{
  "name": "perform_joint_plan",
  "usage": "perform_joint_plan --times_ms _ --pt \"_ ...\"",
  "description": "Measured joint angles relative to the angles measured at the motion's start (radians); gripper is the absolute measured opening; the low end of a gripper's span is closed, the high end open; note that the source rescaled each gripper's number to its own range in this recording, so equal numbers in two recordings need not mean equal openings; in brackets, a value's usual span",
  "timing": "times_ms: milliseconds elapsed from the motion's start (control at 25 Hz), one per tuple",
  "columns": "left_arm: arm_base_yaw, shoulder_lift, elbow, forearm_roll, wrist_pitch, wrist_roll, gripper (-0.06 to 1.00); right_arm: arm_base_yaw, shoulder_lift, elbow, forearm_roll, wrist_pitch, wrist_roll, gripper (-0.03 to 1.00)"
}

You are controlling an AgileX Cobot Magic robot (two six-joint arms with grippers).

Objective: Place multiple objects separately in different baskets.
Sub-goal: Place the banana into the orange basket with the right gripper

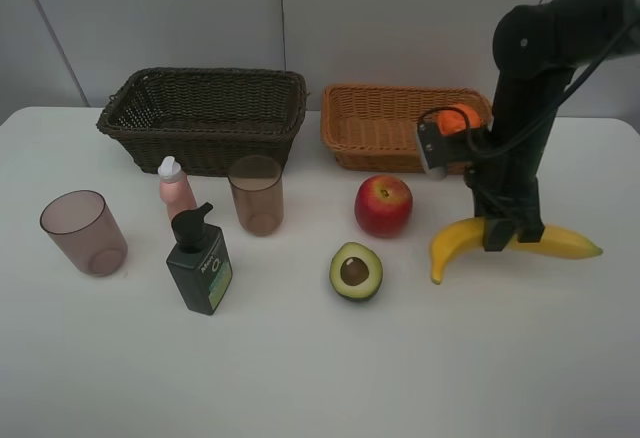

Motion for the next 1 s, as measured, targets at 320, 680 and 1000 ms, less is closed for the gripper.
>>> perform_joint_plan --times_ms 320,680,1000 --pt "0.0 0.0 0.0 0.0 0.0 0.0 1.0 0.0 -0.037 -0.15 -0.026 0.105 -0.025 0.0" --pt "0.0 0.0 0.0 0.0 0.0 0.0 1.0 0.002 -0.035 -0.338 -0.039 0.077 -0.08 0.0" --pt "0.0 0.0 0.0 0.0 0.0 0.0 1.0 0.002 0.018 -0.439 -0.046 -0.187 -0.087 0.0"
